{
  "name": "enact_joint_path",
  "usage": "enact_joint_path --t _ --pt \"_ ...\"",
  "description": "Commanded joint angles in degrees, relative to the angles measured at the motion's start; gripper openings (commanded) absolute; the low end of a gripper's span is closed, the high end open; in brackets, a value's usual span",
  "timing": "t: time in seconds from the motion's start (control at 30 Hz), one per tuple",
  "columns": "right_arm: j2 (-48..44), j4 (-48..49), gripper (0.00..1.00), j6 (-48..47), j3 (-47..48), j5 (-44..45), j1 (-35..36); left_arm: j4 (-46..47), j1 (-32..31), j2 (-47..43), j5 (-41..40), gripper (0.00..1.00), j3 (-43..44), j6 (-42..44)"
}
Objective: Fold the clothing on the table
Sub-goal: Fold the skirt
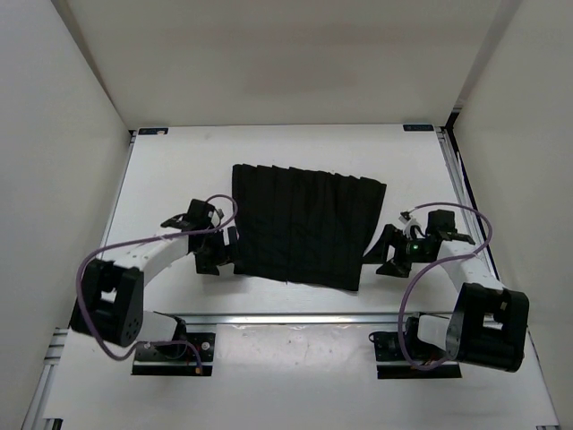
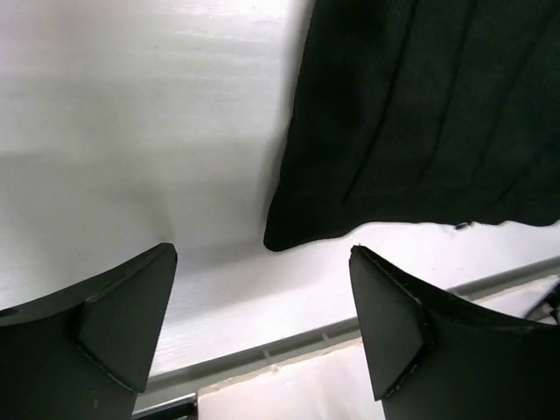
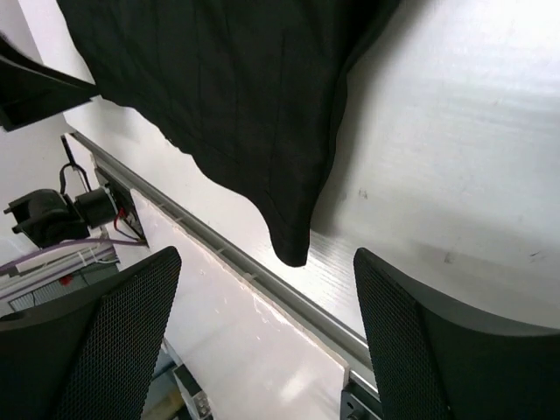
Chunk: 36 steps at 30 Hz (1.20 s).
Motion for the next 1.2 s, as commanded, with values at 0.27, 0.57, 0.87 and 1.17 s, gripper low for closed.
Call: enact_joint_path --t 0.27,0.57,0.87,1.17 --pt "2.5 6.5 0.84 3.6 -4.1 3.6 -2.6 17.1 -0.5 -10.8 2.4 0.91 -12.1 -8.4" --pt "3.4 7.9 0.84 5.8 -4.8 9.3 8.4 21.7 1.1 -12.1 0.0 0.92 -15.4 -9.2" --pt "4.4 12.0 0.8 6.2 -7.4 11.2 12.0 25.2 -2.0 -11.8 -1.3 0.89 -20.0 -11.0" --pt "4.8 13.2 0.71 6.4 -7.7 12.8 15.5 27.3 -2.8 -9.8 -1.0 0.82 -19.7 -11.6"
